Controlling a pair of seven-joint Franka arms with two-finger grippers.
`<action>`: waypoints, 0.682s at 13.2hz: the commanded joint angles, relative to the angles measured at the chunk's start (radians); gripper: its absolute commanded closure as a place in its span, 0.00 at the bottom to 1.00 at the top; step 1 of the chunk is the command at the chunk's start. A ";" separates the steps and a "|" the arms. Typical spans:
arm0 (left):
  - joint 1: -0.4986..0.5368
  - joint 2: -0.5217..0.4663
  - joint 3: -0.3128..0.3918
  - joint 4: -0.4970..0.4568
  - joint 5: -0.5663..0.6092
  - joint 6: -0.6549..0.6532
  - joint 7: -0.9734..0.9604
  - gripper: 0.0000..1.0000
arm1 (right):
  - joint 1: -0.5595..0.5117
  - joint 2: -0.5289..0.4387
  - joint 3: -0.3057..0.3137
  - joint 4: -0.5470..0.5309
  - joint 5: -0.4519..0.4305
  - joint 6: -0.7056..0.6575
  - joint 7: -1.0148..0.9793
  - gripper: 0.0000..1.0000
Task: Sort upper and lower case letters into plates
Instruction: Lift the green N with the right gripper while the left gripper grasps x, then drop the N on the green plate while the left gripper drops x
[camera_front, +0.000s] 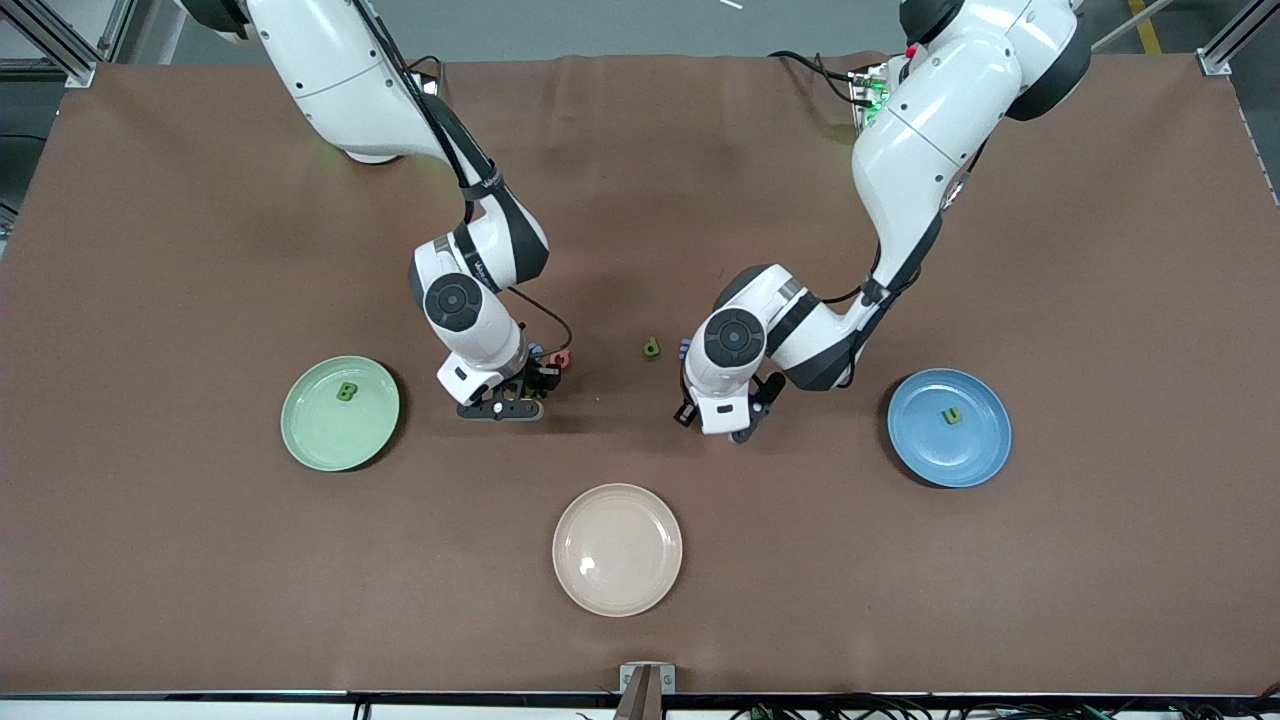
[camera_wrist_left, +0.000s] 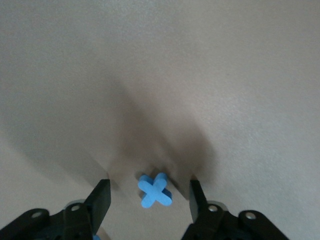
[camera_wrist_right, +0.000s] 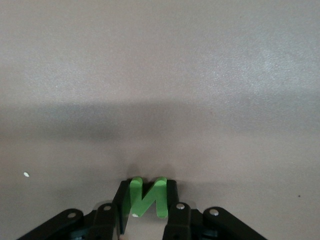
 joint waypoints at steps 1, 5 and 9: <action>-0.012 0.012 0.006 0.023 0.008 -0.011 -0.035 0.55 | -0.025 0.005 -0.015 0.056 -0.011 -0.091 -0.005 1.00; -0.010 0.009 0.006 0.023 0.009 -0.017 -0.033 1.00 | -0.110 -0.068 -0.058 0.159 -0.013 -0.389 -0.142 1.00; 0.053 -0.064 0.013 0.024 0.020 -0.077 -0.006 1.00 | -0.286 -0.107 -0.058 0.084 -0.013 -0.376 -0.448 1.00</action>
